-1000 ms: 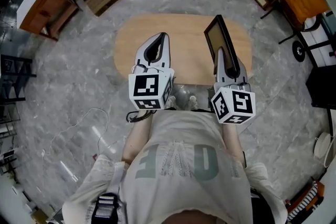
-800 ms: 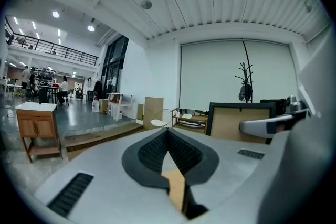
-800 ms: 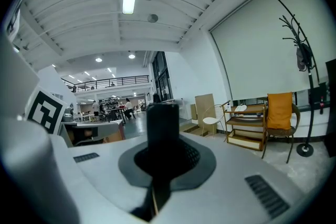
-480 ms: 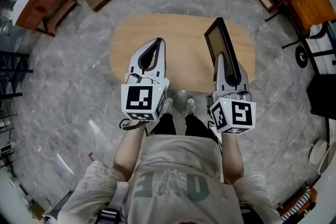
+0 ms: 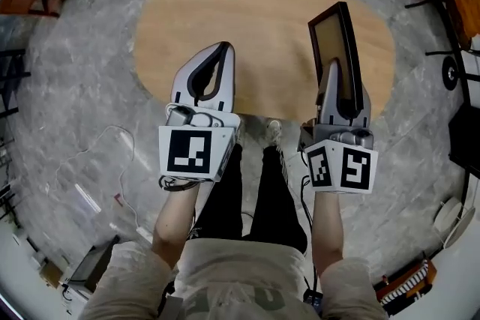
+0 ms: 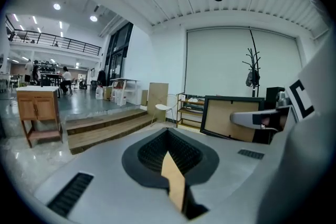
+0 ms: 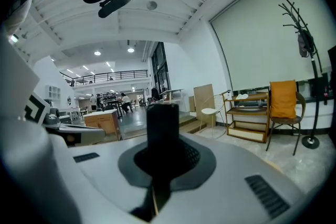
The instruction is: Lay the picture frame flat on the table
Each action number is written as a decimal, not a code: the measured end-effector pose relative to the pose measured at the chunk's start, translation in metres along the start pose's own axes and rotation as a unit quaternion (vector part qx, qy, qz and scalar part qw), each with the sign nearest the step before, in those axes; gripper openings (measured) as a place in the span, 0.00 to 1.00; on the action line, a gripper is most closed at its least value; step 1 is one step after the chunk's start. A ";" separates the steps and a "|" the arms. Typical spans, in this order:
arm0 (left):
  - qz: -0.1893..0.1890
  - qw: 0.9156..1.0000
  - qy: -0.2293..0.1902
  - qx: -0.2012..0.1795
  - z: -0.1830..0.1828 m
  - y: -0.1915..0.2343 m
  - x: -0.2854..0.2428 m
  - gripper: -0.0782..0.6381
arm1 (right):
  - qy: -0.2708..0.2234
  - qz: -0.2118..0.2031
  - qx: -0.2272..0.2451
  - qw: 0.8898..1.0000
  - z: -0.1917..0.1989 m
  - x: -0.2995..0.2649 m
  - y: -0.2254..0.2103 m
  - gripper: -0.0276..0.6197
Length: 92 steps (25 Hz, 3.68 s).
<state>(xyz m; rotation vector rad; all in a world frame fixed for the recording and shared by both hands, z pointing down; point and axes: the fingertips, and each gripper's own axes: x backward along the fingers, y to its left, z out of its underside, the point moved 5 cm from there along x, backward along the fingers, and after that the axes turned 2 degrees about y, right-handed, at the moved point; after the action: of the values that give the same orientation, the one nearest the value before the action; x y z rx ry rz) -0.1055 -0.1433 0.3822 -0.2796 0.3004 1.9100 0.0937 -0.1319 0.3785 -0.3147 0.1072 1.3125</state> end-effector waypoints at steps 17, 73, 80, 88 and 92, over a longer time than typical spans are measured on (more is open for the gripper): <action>0.023 0.999 0.032 0.026 0.133 0.003 -0.038 0.12 | 0.082 0.027 -0.063 0.994 0.153 -0.010 0.008 0.07; -0.010 0.996 0.083 0.033 0.171 0.010 -0.038 0.12 | 0.364 -0.101 0.599 0.706 0.316 -0.116 0.007 0.37; -0.009 0.996 0.085 0.031 0.175 0.012 -0.038 0.12 | 0.394 -0.157 0.581 0.695 0.316 -0.115 0.008 0.43; -0.012 0.996 0.084 0.032 0.175 0.011 -0.036 0.12 | 0.430 -0.225 0.566 0.666 0.315 -0.111 0.008 0.51; -0.014 0.996 0.086 0.033 0.177 0.011 -0.036 0.12 | 0.451 -0.256 0.553 0.652 0.314 -0.111 0.008 0.54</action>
<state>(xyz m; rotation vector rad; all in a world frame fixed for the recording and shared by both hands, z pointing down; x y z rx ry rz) -0.1119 -0.1185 0.5609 -0.4026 0.4719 1.8475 0.0264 -0.1439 0.7042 0.1095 1.5073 0.2272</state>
